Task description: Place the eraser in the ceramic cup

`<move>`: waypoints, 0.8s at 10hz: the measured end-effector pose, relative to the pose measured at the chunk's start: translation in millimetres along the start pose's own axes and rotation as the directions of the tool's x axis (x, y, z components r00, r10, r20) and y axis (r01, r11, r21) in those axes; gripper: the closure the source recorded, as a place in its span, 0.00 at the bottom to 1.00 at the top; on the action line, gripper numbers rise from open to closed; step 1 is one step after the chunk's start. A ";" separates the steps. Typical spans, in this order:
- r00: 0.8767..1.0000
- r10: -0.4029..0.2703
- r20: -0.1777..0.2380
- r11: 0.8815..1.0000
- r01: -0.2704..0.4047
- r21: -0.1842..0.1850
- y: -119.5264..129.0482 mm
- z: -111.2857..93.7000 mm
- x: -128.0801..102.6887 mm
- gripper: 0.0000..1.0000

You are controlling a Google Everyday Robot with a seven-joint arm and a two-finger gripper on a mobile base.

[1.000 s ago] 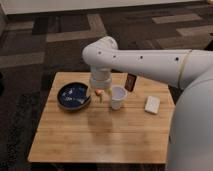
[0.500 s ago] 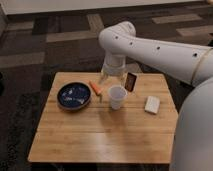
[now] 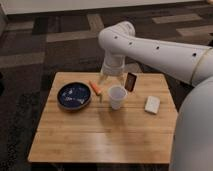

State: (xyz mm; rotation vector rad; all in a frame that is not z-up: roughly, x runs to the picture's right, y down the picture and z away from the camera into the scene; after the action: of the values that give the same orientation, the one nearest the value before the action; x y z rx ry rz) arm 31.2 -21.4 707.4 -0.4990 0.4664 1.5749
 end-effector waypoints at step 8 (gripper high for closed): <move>0.998 0.061 0.021 0.998 -0.062 0.029 -66.6 25.4 -60.3 0.35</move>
State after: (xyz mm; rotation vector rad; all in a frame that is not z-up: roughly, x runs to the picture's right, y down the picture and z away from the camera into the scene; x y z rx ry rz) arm 99.6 -52.0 763.0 -0.4493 0.4929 1.6281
